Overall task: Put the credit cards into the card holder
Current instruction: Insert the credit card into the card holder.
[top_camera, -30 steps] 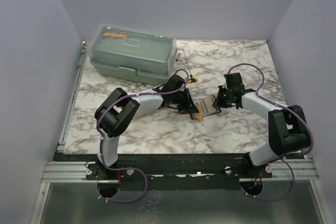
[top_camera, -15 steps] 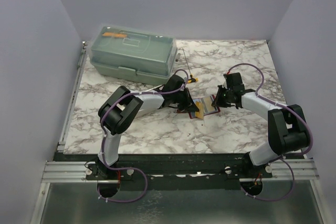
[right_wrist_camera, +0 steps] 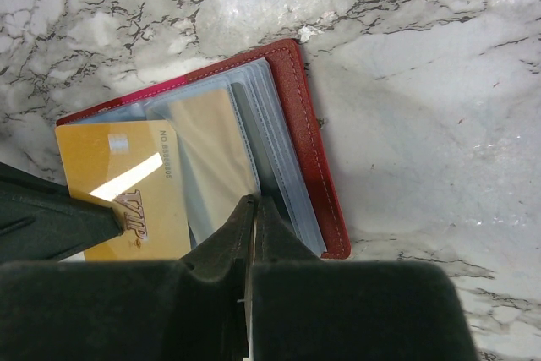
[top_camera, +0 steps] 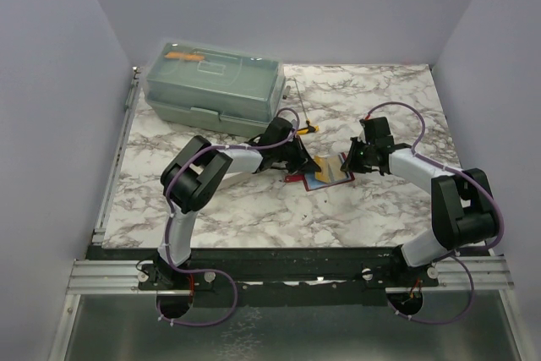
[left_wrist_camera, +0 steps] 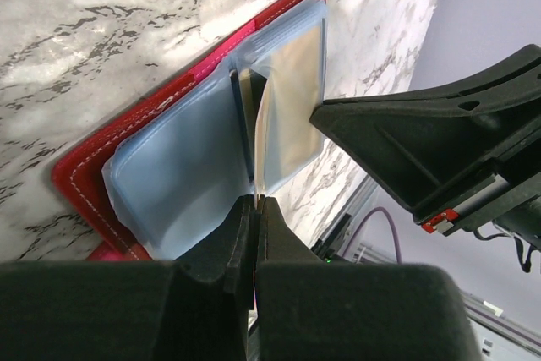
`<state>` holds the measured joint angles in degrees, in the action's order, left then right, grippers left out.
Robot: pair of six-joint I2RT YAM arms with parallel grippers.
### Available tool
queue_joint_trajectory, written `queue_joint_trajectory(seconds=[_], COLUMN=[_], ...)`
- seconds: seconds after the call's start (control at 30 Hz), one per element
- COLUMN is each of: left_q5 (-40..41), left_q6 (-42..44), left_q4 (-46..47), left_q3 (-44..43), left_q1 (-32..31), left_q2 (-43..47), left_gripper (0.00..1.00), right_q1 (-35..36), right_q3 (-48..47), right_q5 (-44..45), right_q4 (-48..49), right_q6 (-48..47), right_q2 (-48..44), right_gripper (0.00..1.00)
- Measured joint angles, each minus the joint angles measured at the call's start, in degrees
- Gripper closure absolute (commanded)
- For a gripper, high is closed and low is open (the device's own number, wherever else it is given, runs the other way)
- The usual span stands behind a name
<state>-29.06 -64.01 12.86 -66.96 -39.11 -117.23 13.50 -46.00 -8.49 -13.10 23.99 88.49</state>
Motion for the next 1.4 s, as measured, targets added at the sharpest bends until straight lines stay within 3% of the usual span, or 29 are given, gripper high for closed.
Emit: queue_joint_trajectory(seconds=[0.47,0.97,1.4], left_q5=[1.4,4.0,4.5], left_q6=[-2.3,3.5,3.3], left_q4=[5.8,3.2,5.2], left_q3=[2.1,2.3,3.0], left_q1=[-0.3,-0.3,-0.4], left_q2=[-0.9,0.2,0.2], left_gripper=[1.00,1.00,1.00], right_q1=[-0.1,-0.1,-0.1], right_q3=[0.2,0.2,0.2], right_q5=[-1.2,-1.3,-1.5], right_q4=[0.3,0.3,0.4], right_q6=[0.0,0.0,0.0], right_q2=[0.0,0.0,0.0], right_gripper=[1.00,1.00,1.00])
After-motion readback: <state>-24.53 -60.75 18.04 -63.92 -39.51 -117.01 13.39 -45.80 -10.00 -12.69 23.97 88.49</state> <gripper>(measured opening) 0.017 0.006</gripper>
